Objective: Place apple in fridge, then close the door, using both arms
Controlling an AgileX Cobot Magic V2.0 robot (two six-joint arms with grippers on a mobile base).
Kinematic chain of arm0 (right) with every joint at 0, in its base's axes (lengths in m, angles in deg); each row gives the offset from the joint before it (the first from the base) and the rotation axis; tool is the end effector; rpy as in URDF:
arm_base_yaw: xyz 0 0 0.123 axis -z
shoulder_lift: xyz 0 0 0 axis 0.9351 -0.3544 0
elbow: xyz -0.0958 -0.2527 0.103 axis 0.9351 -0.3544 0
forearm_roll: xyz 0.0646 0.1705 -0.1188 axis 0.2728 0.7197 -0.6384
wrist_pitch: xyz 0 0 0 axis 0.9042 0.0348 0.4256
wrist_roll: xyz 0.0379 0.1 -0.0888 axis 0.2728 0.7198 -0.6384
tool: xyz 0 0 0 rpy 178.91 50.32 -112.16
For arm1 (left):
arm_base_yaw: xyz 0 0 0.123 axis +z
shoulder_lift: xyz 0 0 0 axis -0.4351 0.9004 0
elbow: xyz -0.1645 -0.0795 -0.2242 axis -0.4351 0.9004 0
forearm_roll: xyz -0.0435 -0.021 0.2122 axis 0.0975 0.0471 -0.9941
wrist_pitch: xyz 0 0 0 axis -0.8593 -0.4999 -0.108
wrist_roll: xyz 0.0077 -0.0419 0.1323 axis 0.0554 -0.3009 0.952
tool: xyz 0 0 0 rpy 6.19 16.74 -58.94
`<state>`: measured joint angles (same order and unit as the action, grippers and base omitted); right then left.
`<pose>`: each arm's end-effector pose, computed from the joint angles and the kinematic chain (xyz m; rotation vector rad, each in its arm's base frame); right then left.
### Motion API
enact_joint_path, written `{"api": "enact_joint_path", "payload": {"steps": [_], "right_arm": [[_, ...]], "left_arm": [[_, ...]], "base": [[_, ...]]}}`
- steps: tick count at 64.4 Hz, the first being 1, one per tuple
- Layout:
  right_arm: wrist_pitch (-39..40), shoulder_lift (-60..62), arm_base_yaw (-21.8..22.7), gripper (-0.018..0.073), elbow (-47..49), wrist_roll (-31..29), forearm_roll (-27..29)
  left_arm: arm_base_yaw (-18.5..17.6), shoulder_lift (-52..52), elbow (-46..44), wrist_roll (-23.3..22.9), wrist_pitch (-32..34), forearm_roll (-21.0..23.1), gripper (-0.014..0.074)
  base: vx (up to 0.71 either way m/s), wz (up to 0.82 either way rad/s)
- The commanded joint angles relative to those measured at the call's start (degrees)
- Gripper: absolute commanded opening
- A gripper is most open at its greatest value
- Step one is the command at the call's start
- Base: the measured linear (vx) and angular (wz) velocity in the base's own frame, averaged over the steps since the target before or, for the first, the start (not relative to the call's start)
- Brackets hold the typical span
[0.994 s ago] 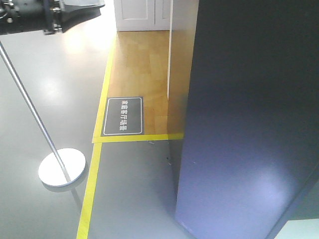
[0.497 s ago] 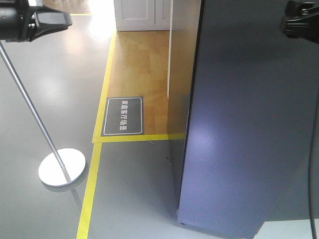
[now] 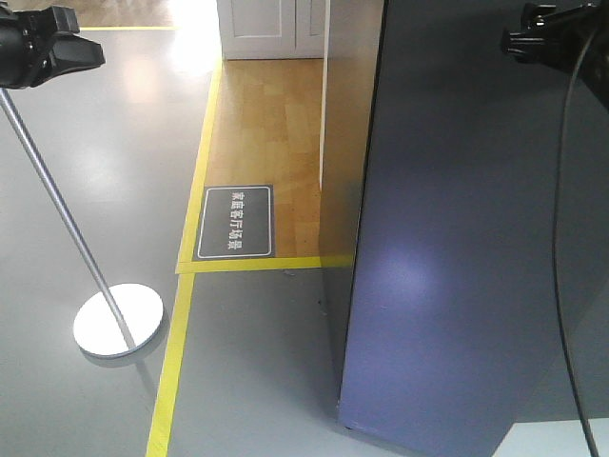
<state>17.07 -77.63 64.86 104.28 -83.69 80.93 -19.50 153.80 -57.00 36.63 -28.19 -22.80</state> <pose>0.3958 0.0003 0.3816 0.0648 1.5933 -0.1565 0.3858 -0.0461 0.3815 0.0172 1.9992 -0.8201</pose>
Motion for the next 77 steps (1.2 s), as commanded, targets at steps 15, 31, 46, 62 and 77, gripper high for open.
{"api": "enact_joint_path", "payload": {"steps": [15, 31, 46, 62, 77], "right_arm": [[2.6, -4.3, 2.3, 0.0585, 8.6, -0.6, 0.3], [-8.4, -10.0, 5.8, 0.0585, 16.7, -0.6, 2.9], [-15.8, -13.4, 7.3, 0.0585, 22.3, -0.6, 2.7], [-21.1, -10.6, 7.1, 0.0557, 22.7, -0.6, 2.5], [-36.6, -1.6, 7.1, 0.0356, 22.7, -0.6, 1.9]], "left_arm": [[0.0, -2.5, -1.8, -0.6, 3.9, 2.5, -0.0007], [0.0, -2.5, -1.8, -0.6, 5.9, 2.3, -0.0007], [0.0, -2.5, -1.8, -0.6, 6.5, 2.3, -0.0007], [0.0, -2.5, -1.8, -1.0, 5.8, 1.3, -0.0007], [0.0, -3.2, -1.8, -1.1, 0.9, 1.4, -0.0007]], "base": [[0.00, 0.00], [0.00, 0.00], [0.00, 0.00], [0.00, 0.00], [0.00, 0.00]]}}
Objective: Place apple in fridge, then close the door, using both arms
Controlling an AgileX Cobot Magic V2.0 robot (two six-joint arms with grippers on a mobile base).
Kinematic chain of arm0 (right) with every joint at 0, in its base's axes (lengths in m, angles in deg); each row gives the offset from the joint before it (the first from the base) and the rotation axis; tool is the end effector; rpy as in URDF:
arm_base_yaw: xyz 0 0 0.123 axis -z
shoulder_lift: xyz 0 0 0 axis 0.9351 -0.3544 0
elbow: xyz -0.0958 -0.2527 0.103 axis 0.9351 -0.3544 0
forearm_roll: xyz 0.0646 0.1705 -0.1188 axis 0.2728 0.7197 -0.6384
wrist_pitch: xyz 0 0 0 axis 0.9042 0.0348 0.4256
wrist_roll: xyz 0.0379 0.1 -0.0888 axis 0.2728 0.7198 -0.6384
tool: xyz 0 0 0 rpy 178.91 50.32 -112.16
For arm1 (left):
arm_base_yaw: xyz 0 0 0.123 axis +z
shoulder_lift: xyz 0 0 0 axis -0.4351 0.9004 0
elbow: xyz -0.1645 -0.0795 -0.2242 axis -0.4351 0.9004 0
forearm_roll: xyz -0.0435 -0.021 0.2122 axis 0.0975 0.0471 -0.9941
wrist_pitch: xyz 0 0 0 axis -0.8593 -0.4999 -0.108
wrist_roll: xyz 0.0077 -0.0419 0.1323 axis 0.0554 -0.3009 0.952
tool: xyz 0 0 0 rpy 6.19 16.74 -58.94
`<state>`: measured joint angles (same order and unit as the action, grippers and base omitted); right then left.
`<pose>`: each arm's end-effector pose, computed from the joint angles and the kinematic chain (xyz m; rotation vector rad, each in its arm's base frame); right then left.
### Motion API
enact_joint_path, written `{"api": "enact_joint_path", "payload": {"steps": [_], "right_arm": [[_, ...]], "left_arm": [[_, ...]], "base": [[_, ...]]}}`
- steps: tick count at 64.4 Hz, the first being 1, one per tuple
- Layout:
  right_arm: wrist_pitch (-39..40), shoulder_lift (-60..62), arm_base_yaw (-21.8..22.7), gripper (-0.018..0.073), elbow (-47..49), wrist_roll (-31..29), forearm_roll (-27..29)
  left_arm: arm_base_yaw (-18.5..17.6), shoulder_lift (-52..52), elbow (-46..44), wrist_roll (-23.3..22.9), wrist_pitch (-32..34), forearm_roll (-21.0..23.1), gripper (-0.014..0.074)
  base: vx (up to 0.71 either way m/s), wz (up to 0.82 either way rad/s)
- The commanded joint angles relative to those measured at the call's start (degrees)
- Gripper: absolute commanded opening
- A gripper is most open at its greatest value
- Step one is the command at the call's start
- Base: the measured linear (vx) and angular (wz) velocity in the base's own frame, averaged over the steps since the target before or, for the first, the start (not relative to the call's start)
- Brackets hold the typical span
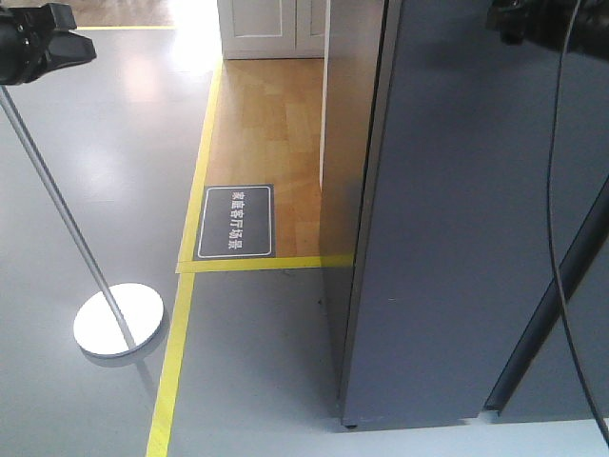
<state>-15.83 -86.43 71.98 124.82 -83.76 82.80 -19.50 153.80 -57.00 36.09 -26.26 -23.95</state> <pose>0.4367 0.0080 0.3915 -0.1258 1.7693 0.1356 0.3887 -0.0419 0.3813 -0.0036 1.9926 -0.7833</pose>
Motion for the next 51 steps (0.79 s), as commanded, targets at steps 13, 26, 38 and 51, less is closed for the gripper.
{"api": "enact_joint_path", "payload": {"steps": [13, 26, 38, 51], "right_arm": [[-18.4, 16.4, 0.0, 0.0042, 2.2, -0.6, 0.2], [-29.3, 23.7, 0.0, -0.0007, 1.5, 0.1, 1.3], [-32.3, 32.5, 0.0, -0.0006, -6.5, -2.1, 4.6], [-30.3, 47.1, 0.0, -0.0006, -27.3, -5.1, 6.6]], "left_arm": [[0.0, -6.1, -1.8, -0.6, -6.2, 2.6, -0.0007], [0.0, -10.4, -1.8, -0.5, -12.8, 2.6, -0.0007], [-1.8, -15.3, -1.3, -0.2, -20.0, 2.1, -0.0007], [-4.8, -24.2, 8.6, 1.2, -16.2, 2.1, -0.0007]], "base": [[0.00, 0.00], [0.00, 0.00], [0.00, 0.00], [0.00, 0.00]]}}
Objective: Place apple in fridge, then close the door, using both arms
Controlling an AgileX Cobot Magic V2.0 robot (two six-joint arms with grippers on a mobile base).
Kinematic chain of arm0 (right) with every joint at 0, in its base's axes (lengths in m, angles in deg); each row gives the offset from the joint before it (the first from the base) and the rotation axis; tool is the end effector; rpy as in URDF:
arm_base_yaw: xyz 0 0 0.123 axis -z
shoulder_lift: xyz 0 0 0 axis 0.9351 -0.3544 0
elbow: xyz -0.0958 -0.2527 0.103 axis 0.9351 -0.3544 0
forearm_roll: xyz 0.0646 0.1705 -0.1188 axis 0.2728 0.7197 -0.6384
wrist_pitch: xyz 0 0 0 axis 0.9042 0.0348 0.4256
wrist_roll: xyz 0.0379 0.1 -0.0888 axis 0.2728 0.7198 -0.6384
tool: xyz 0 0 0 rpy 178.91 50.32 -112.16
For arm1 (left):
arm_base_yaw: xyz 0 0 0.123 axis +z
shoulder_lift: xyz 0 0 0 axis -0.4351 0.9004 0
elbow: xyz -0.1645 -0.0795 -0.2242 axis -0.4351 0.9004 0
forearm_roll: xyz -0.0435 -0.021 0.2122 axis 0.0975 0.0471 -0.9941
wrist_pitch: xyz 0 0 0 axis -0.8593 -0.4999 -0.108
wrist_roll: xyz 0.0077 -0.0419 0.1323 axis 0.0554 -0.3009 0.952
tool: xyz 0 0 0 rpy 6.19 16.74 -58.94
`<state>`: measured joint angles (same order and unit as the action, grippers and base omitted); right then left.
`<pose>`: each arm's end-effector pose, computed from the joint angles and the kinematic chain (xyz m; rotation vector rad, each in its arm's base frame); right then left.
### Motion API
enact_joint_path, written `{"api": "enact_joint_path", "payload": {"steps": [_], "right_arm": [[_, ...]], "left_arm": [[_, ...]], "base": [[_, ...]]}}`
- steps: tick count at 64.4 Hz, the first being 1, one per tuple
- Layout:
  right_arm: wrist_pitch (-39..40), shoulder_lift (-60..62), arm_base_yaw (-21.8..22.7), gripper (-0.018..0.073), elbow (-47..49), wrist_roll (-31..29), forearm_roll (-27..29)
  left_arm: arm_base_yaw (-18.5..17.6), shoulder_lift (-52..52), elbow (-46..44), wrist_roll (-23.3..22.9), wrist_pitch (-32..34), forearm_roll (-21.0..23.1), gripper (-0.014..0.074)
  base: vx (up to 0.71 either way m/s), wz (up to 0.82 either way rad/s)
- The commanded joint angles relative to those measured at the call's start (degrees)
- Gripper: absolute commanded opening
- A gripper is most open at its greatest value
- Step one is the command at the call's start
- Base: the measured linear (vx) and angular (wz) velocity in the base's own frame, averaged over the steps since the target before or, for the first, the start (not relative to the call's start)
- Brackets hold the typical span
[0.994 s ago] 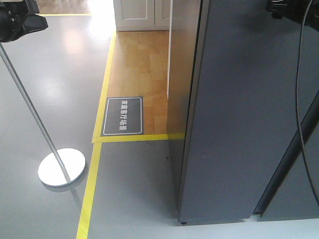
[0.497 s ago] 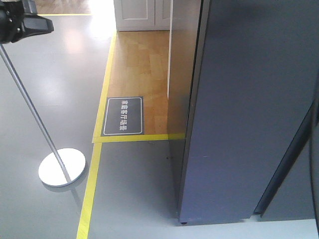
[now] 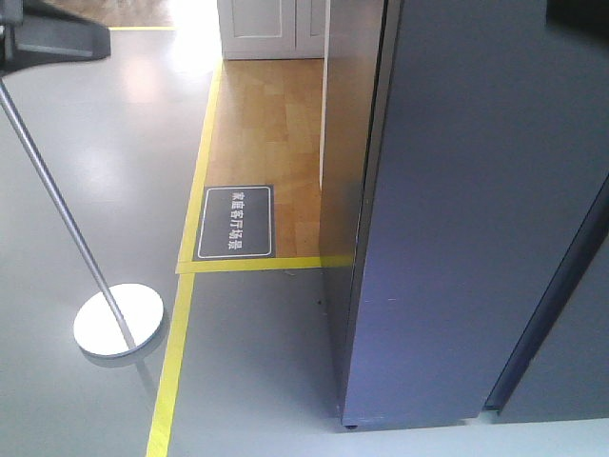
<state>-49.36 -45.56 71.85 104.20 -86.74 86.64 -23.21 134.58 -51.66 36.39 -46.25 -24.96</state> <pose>0.1905 0.0758 0.4514 -0.5799 1.7173 0.4284 0.2522 -0.0972 0.4396 0.4310 1.9728 -0.9396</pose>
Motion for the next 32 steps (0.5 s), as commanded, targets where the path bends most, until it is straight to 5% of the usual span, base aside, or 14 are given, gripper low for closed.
{"api": "enact_joint_path", "payload": {"steps": [1, 16, 32], "right_arm": [[3.5, 7.3, 0.1, -0.0006, -8.3, -2.4, 2.8], [7.0, 25.1, 0.1, -0.0006, -34.5, -3.4, 2.7], [8.6, 37.3, 0.1, -0.0006, -48.9, -3.4, 1.8]], "left_arm": [[-1.2, -6.0, 4.4, 1.2, 4.2, 3.1, -0.0007], [-1.6, -20.1, 30.2, 5.7, 13.6, 3.2, -0.0007], [-1.6, -33.4, 60.0, 5.6, 28.7, 6.9, -0.0006]], "base": [[0.00, 0.00], [0.00, 0.00], [0.00, 0.00]]}}
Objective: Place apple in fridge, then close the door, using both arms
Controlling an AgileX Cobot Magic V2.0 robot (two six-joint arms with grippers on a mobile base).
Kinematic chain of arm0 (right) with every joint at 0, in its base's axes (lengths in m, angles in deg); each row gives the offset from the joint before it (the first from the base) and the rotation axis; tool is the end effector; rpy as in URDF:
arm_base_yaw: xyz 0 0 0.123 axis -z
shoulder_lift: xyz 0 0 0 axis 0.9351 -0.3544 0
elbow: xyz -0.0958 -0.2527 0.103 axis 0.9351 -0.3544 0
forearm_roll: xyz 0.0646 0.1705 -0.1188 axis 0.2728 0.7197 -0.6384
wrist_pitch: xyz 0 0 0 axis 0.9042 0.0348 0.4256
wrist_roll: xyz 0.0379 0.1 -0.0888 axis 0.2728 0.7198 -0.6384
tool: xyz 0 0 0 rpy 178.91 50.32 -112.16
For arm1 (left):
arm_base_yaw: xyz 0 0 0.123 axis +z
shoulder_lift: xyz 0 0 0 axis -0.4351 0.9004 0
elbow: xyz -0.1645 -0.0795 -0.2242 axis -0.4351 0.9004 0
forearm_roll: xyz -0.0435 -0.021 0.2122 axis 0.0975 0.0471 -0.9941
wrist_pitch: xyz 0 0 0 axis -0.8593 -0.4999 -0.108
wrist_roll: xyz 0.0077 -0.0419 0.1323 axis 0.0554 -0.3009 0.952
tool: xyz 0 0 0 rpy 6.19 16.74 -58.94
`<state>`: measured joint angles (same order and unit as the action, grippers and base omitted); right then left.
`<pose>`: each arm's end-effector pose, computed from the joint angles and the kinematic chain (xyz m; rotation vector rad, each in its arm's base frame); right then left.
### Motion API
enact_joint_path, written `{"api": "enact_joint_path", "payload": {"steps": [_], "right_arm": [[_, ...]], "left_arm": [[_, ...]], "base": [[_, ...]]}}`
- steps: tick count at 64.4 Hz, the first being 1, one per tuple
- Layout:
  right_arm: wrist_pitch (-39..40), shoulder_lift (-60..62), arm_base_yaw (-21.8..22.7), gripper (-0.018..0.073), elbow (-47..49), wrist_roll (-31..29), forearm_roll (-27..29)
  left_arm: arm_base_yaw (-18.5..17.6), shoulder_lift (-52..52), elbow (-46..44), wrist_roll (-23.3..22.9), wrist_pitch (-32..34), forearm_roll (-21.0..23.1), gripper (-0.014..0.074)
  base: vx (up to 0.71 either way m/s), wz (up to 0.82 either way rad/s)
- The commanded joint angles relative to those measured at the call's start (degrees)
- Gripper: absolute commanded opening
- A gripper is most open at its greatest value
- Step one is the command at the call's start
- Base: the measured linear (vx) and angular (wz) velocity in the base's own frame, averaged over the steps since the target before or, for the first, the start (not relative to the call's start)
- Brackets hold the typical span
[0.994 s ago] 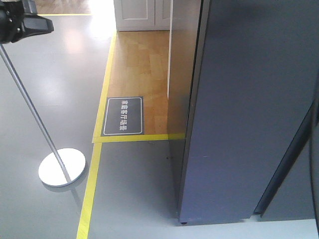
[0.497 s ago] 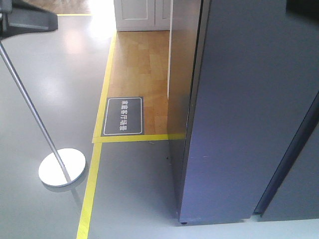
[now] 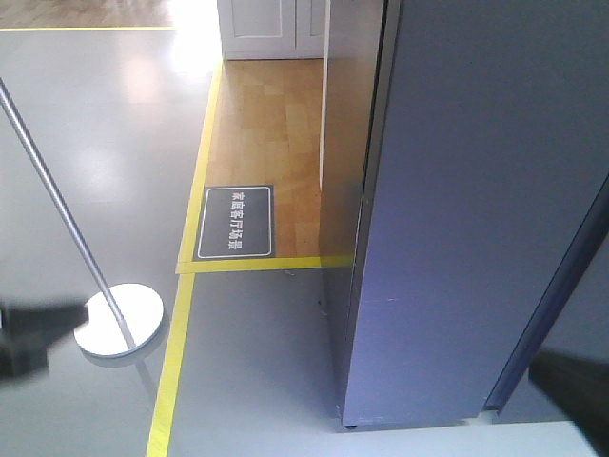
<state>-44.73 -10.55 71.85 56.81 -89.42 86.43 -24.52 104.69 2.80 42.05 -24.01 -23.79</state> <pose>0.0734 0.0748 0.2760 -0.5288 1.8684 0.4260 0.1422 -0.0777 0.2761 0.0877 2.1359 -0.7907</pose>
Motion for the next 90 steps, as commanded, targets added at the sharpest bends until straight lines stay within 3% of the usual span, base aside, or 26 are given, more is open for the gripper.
{"api": "enact_joint_path", "payload": {"steps": [1, 13, 24, 49, 61, 69, 81, 85, 90], "right_arm": [[4.1, 2.7, 0.1, -0.0006, -1.9, -0.7, 2.0], [3.9, 4.5, 0.1, -0.0006, -3.6, -0.7, 1.9], [1.8, 4.5, 0.1, -0.0006, -3.6, -0.4, 2.1], [1.4, 4.5, 0.1, -0.0006, -3.6, -0.4, 2.1], [1.5, 4.5, 0.1, -0.0006, -3.6, -0.5, 2.1], [1.5, 4.5, 0.1, -0.0006, -3.6, -0.5, 2.1], [1.5, 4.5, 0.1, -0.0006, -3.6, -0.5, 2.1], [1.5, 4.5, 0.1, -0.0006, -3.6, -0.5, 2.1], [1.5, 4.5, 0.1, -0.0006, -3.6, -0.4, 2.1]], "left_arm": [[-0.3, -4.1, 6.7, 0.0, 7.0, 6.4, -0.0006], [-0.3, -8.4, 15.2, 0.0, 10.5, 15.6, -0.0006], [-0.3, -8.6, 15.1, 0.0, 10.4, 20.7, -0.0006], [-0.3, -8.6, 15.1, 0.0, 9.1, 37.5, -0.0006], [-0.3, -8.6, 15.1, 0.1, 11.4, 38.1, -0.0006], [-0.3, -8.6, 15.1, -5.8, 12.0, 40.2, -0.0006], [-0.3, -8.6, 15.1, -26.1, 13.6, 40.0, -0.0006], [-0.3, -8.6, 15.1, -27.9, 13.6, 39.9, -0.0006], [-0.3, -8.6, 15.1, -26.3, 13.6, 39.7, -0.0006]], "base": [[0.00, 0.00], [0.00, 0.00], [0.00, 0.00], [0.00, 0.00], [0.00, 0.00], [0.00, 0.00], [0.00, 0.00], [0.00, 0.00], [0.00, 0.00]]}}
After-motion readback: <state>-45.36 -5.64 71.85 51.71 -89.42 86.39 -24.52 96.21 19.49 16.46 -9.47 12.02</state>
